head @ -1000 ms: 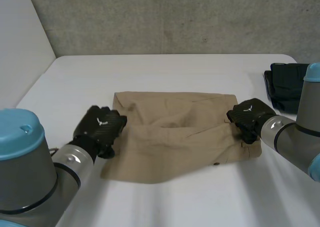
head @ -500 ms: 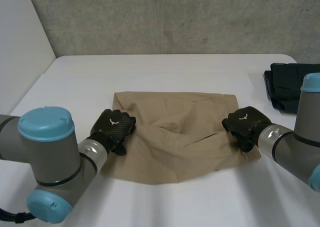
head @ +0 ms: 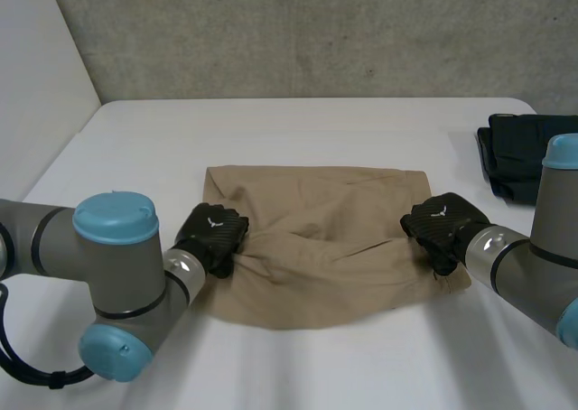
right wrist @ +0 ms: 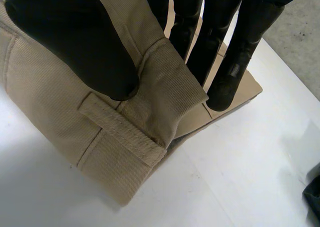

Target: Fold the laundry.

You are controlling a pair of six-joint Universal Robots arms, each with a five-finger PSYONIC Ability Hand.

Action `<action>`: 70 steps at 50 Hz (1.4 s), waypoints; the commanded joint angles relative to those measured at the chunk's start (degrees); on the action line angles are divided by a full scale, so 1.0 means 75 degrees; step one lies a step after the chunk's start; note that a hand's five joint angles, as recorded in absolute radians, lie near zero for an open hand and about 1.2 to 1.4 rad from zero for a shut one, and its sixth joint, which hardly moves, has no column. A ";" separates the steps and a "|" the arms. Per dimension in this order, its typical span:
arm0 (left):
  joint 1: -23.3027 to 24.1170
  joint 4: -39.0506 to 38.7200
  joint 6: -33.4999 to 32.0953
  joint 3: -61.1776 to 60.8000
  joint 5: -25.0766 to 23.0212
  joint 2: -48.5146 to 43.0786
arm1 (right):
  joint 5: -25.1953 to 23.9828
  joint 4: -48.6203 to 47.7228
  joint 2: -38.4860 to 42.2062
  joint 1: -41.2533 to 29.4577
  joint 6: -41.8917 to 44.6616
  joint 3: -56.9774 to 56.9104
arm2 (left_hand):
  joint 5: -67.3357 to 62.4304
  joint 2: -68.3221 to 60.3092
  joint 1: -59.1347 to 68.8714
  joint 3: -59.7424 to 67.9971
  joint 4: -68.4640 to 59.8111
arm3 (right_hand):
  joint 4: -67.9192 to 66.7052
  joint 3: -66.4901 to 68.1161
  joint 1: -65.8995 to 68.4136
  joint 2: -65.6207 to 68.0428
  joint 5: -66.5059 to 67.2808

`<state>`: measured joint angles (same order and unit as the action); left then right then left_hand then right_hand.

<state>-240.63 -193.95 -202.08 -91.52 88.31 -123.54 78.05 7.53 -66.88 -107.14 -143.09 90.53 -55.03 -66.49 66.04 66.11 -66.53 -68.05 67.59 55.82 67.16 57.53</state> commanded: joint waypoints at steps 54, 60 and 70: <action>-0.0248 0.2235 0.0050 0.3222 0.0553 0.1239 | 0.0503 0.1611 0.0198 -0.0047 0.0247 -0.3760 | -0.1995 -0.1801 0.1861 0.1852 -0.1796 | -0.1594 0.1655 0.3224 0.1713 0.1663; -0.0177 0.2001 0.0167 0.5601 0.1022 0.0792 | 0.1006 -0.0471 0.0644 -0.0621 -0.0128 -0.5679 | -0.1995 -0.1801 0.1861 0.1852 -0.1796 | -0.1594 0.1655 0.3224 0.1713 0.1663; -0.0154 0.0044 0.0413 0.7280 0.1679 0.0991 | 0.1535 -0.2376 0.0703 -0.0762 -0.0246 -0.6926 | -0.1995 -0.1801 0.1861 0.1852 -0.1796 | -0.1594 0.1655 0.3224 0.1713 0.1663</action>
<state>-242.13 -187.11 -199.54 -40.23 98.45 -117.65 87.69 -6.19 -61.68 -112.59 -144.83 41.84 -55.54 -68.68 66.04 68.36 -68.90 -68.32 67.59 55.82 67.16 57.55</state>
